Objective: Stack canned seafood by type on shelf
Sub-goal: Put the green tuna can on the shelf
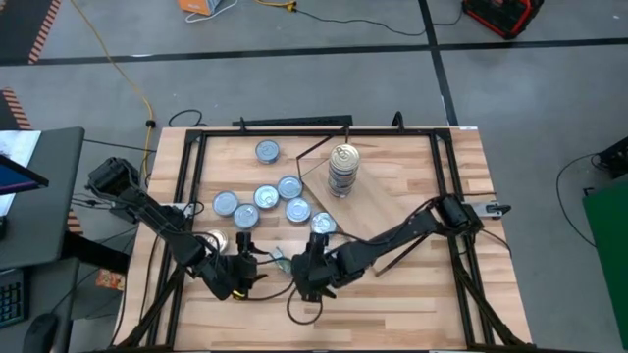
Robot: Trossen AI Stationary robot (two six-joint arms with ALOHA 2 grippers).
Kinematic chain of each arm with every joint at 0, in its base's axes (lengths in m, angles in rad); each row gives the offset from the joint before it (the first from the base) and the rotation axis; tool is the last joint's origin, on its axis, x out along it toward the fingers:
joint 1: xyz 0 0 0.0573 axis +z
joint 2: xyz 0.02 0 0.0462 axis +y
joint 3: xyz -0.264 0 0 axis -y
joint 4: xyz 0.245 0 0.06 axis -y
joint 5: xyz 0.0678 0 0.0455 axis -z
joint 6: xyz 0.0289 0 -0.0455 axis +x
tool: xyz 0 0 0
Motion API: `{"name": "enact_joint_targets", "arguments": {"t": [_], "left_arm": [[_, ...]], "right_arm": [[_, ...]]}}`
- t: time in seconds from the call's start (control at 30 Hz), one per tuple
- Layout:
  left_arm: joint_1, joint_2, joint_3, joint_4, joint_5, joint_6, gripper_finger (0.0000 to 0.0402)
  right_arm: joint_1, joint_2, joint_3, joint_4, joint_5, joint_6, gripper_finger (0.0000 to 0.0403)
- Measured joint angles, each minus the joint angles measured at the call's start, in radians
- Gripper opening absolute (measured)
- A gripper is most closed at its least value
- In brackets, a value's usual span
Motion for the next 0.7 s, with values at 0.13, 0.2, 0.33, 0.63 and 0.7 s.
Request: {"name": "enact_joint_targets", "arguments": {"t": [0.13,0.2,0.33,0.63,0.7], "left_arm": [[-0.002,-0.006,0.018,-0.005,0.001,0.051,0.0277],[0.012,-0.006,0.054,-0.040,0.018,0.053,0.0277],[0.059,-0.008,0.130,-0.149,0.089,0.078,0.0277],[0.095,-0.008,0.162,-0.171,0.144,0.238,0.0277],[0.114,-0.008,0.162,-0.165,0.173,0.244,0.0277]], "right_arm": [[0.019,0.000,0.000,-0.008,0.014,0.000,0.0313],[0.019,0.000,0.000,-0.031,0.032,0.001,0.0313],[0.011,-0.010,0.000,-0.054,0.035,0.002,0.0313],[-0.011,-0.039,-0.034,-0.104,0.085,-0.021,0.0313],[-0.017,-0.076,-0.074,-0.076,0.088,-0.032,0.0313]]}}
